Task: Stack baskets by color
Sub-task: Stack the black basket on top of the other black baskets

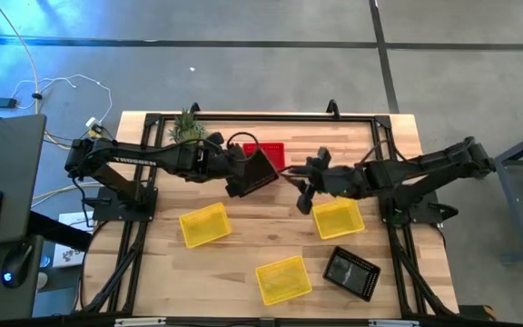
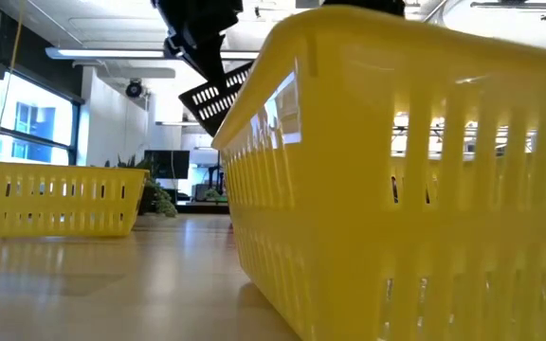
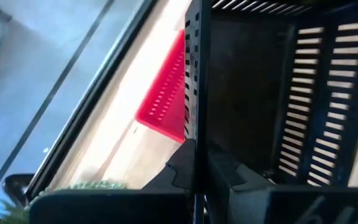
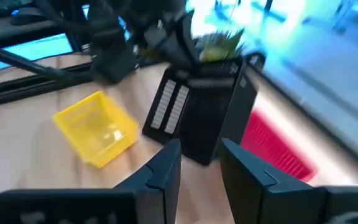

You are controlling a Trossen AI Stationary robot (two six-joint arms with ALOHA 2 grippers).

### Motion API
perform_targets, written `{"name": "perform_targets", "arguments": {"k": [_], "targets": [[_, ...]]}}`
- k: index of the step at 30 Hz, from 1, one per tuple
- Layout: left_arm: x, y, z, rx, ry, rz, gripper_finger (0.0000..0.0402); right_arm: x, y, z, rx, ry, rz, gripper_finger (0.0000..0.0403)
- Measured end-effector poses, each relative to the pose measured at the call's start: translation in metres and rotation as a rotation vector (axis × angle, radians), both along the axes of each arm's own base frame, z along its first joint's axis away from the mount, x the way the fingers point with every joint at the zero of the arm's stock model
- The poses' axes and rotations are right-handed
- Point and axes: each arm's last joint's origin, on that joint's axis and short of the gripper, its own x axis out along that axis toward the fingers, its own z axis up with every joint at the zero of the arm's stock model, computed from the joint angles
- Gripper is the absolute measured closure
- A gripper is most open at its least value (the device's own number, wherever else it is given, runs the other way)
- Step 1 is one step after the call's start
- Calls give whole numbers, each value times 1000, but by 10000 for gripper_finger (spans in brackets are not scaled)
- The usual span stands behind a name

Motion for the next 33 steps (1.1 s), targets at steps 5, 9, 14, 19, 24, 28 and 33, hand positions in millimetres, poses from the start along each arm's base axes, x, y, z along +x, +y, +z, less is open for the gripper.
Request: {"name": "perform_targets", "arguments": {"k": [5, 9, 14, 19, 24, 28, 33], "targets": [[-1, 2, 1, 30, -35, 83, 401, 2, -19, 3, -141, 53, -20, 304], [-1, 3, 2, 62, -48, 119, 401, 5, -29, 0, -194, 100, -22, 304], [2, 4, 5, 108, -83, 131, 401, 17, -36, -10, -275, 161, -4, 304], [4, 5, 6, 145, -92, 128, 401, 31, -36, -21, -341, 194, 26, 285], [4, 7, 6, 148, -90, 136, 401, 38, -36, -22, -359, 158, -12, 243], [4, 7, 7, 148, -94, 136, 401, 41, -39, -18, -357, 106, -49, 215], [7, 5, 8, 146, -109, 102, 401, 49, -48, -19, -319, 47, -69, 206]]}}
